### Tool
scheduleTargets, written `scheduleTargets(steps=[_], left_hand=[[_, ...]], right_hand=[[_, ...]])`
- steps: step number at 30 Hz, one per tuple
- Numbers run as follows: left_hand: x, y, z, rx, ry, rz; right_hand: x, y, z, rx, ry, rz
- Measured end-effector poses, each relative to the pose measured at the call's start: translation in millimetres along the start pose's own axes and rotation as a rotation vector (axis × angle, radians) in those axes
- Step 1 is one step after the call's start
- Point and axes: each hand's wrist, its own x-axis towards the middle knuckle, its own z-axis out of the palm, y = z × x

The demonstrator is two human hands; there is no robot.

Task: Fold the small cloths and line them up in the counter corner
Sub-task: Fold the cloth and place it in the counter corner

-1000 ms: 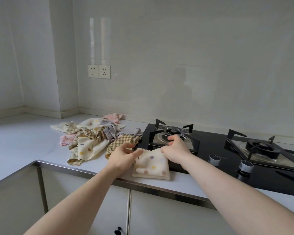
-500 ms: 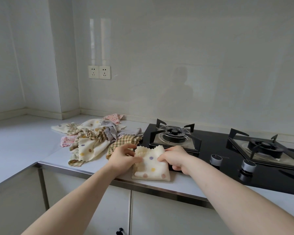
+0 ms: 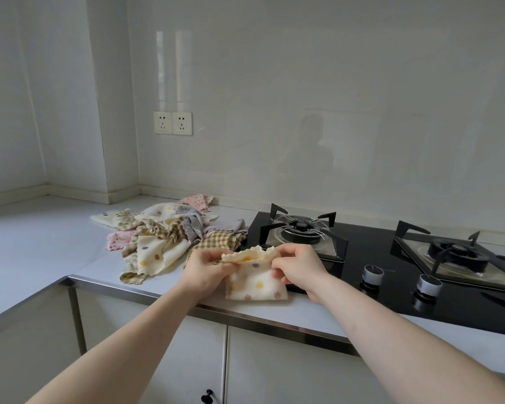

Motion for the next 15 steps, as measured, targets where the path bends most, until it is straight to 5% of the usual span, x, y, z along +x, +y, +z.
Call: scheduleTargets(steps=[5, 15], left_hand=[[-4, 1, -1, -0.049, 0.002, 0.025], [-9, 5, 7, 0.256, -0.070, 0.049]], right_hand=[[-7, 10, 4, -0.017, 0.046, -0.062], [-18, 44, -7, -0.575, 0.086, -0.395]])
